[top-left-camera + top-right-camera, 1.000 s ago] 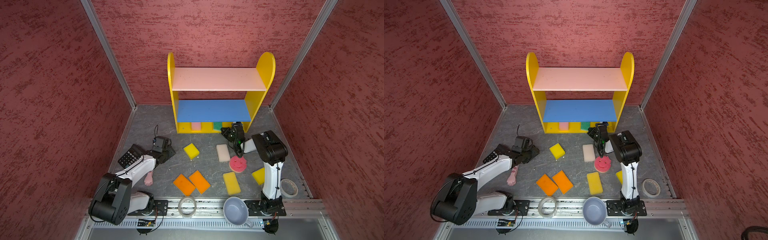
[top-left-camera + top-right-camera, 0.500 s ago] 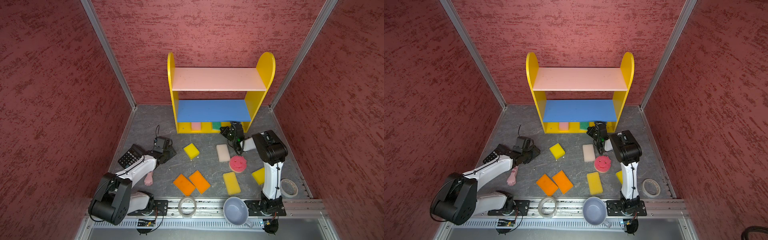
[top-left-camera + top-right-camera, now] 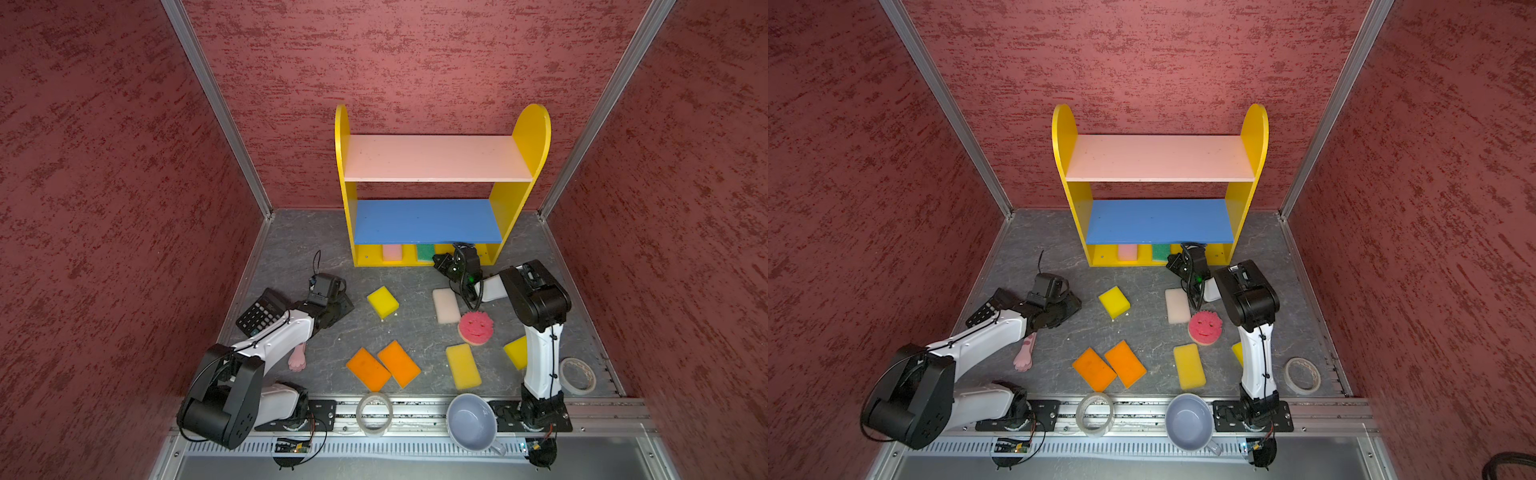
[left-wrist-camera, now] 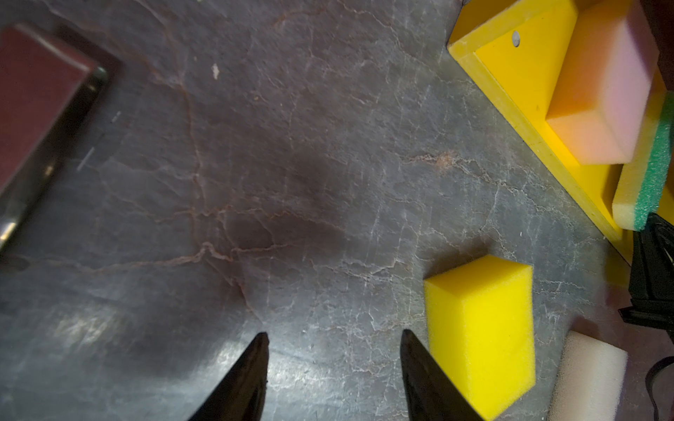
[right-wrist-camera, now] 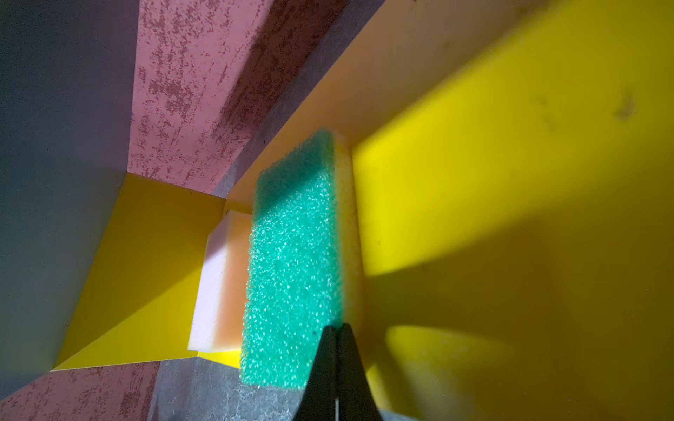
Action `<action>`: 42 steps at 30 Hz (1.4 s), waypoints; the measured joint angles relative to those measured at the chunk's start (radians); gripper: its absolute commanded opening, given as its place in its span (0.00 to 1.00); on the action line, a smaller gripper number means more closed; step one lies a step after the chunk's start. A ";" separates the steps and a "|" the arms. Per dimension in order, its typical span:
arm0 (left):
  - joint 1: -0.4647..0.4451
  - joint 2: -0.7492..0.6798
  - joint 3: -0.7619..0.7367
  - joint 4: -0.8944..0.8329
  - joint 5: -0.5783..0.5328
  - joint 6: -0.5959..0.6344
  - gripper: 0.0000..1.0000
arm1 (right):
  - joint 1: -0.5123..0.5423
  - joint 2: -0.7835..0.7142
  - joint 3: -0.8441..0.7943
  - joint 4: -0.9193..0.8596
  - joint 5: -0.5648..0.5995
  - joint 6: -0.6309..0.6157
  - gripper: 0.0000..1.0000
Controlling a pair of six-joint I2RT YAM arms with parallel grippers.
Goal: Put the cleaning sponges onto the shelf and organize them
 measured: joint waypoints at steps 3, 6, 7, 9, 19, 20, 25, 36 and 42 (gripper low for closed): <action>0.000 0.000 0.000 -0.003 -0.002 0.000 0.58 | 0.000 0.000 0.000 0.000 0.002 0.000 0.05; 0.000 0.000 0.000 -0.005 -0.005 0.000 0.58 | 0.000 0.000 0.000 0.000 0.004 0.000 0.09; 0.000 0.000 0.000 -0.006 -0.008 0.000 0.58 | 0.000 0.000 0.000 0.000 0.005 0.000 0.11; -0.001 0.000 0.000 -0.007 -0.011 0.000 0.58 | 0.000 0.000 0.000 0.000 0.007 0.000 0.15; -0.005 -0.005 0.001 -0.026 -0.016 0.000 0.58 | -0.013 -0.004 -0.003 0.000 0.005 0.005 0.26; -0.006 -0.006 0.003 -0.029 -0.016 0.001 0.58 | -0.015 -0.004 -0.003 0.000 0.002 0.006 0.27; -0.006 -0.009 0.024 -0.047 -0.018 0.002 0.58 | -0.027 -0.021 -0.021 0.003 -0.020 0.029 0.30; -0.007 -0.023 0.029 -0.066 -0.028 0.008 0.58 | -0.031 -0.074 -0.126 0.084 -0.055 0.084 0.32; -0.007 -0.043 0.031 -0.094 -0.043 0.017 0.58 | -0.031 -0.136 -0.205 0.129 -0.057 0.083 0.35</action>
